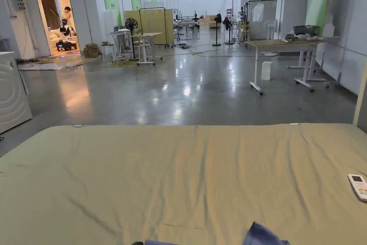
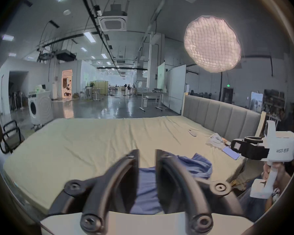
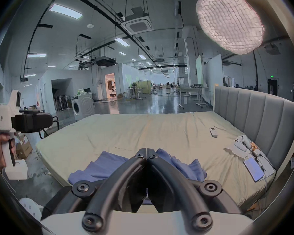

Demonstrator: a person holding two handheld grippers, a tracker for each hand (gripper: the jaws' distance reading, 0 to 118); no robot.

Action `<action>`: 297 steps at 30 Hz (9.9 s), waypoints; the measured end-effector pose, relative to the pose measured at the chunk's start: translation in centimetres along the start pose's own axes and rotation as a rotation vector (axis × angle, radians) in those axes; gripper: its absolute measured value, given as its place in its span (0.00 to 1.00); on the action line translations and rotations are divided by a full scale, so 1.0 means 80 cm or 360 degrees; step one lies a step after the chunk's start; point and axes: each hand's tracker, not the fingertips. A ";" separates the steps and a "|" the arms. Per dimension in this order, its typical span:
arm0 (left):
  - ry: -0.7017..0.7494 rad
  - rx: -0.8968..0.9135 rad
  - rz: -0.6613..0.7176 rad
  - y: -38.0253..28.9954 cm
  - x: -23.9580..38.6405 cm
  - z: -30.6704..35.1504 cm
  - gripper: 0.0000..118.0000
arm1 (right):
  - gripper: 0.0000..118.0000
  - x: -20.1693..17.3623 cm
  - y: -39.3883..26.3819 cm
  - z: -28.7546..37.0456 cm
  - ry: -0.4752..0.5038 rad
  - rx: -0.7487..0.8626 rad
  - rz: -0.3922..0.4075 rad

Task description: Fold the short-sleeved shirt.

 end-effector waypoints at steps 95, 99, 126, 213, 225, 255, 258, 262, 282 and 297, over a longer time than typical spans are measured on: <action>0.0214 -0.1517 0.0011 -0.180 -0.153 -0.506 0.09 | 0.03 0.115 -0.102 -0.591 0.0205 -0.1408 0.0508; 0.0134 -0.1294 -0.0140 -0.172 -0.151 -0.470 0.06 | 0.02 0.115 -0.083 -0.567 0.0202 -0.1328 0.0354; 0.0190 0.0211 -0.0040 0.315 -0.198 -0.064 0.06 | 0.02 0.183 0.466 -0.085 -0.0538 0.0311 0.0335; 0.0338 0.0000 0.0186 0.306 -0.309 -0.424 0.06 | 0.02 0.130 0.548 -0.433 -0.0684 0.0403 0.0514; 0.0154 -0.0221 0.0114 0.132 -0.271 -0.368 0.06 | 0.02 0.131 0.351 -0.359 -0.0243 0.0082 0.0279; 0.0151 -0.0477 0.0435 -0.213 -0.226 -0.108 0.06 | 0.02 0.126 -0.042 0.001 -0.0560 -0.0419 -0.0130; 0.0149 -0.0560 0.0384 -0.235 -0.235 -0.117 0.06 | 0.02 0.134 -0.063 -0.016 -0.0541 -0.0492 -0.0092; 0.0148 -0.0636 0.0365 -0.253 -0.231 -0.128 0.06 | 0.02 0.156 -0.085 -0.053 -0.0461 -0.0574 -0.0132; 0.0295 -0.0168 -0.0009 -0.105 -0.133 -0.015 0.78 | 0.65 0.123 -0.061 -0.031 -0.0405 -0.0316 -0.0177; 0.0287 0.0260 -0.0106 -0.022 0.000 0.049 0.05 | 0.00 0.015 -0.003 0.027 -0.0186 0.0146 0.0045</action>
